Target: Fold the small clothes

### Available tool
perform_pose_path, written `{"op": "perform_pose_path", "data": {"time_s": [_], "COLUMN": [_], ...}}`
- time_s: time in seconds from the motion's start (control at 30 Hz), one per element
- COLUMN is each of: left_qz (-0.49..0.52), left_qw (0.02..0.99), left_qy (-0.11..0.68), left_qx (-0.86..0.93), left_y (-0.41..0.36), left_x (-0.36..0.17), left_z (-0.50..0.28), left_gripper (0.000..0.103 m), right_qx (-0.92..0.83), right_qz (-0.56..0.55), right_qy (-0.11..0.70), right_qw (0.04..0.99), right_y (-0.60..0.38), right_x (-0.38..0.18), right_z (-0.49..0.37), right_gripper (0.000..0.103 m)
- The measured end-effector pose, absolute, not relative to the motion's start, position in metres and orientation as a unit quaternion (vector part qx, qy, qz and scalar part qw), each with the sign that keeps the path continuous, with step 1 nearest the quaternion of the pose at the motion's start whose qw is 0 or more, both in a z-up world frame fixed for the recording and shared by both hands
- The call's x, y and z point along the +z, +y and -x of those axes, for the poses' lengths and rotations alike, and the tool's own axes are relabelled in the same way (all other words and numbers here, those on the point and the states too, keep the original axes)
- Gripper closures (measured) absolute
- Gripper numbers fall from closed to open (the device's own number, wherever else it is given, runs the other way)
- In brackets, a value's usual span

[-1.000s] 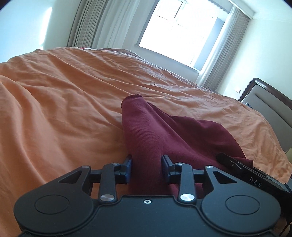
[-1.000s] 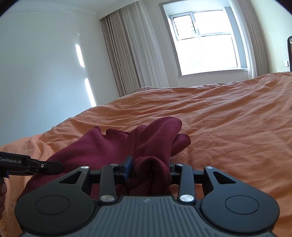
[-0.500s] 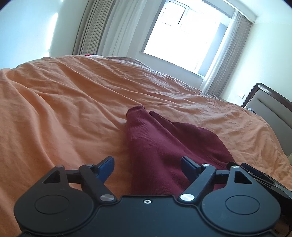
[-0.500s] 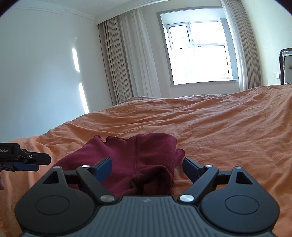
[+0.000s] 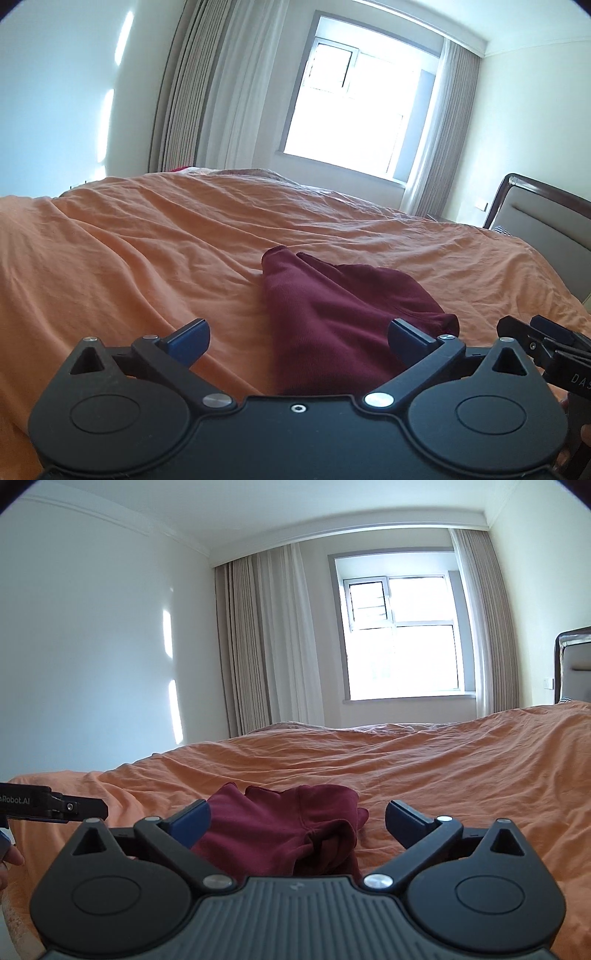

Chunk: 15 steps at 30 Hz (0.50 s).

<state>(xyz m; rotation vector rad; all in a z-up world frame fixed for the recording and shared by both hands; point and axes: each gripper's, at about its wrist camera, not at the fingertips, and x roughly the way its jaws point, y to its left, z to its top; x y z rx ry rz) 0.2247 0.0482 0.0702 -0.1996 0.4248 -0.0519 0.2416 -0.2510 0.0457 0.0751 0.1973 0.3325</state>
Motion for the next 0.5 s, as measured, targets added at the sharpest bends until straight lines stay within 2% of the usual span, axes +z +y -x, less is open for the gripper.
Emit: {"op": "perform_pose_path", "data": {"time_s": [0.5], "left_qz": [0.072], "left_qw": [0.982], "left_qy": [0.173], "left_qx": [-0.008], "left_y": [0.042], "left_x": [0.059], "left_z": [-0.128], "left_gripper": [0.001], "right_qx": [0.151], "right_qz": [-0.037], "right_qy": [0.072], "right_qw": [0.985], "right_y": [-0.253], "right_x": [0.025], "right_z": [-0.155], "right_gripper": [0.0]}}
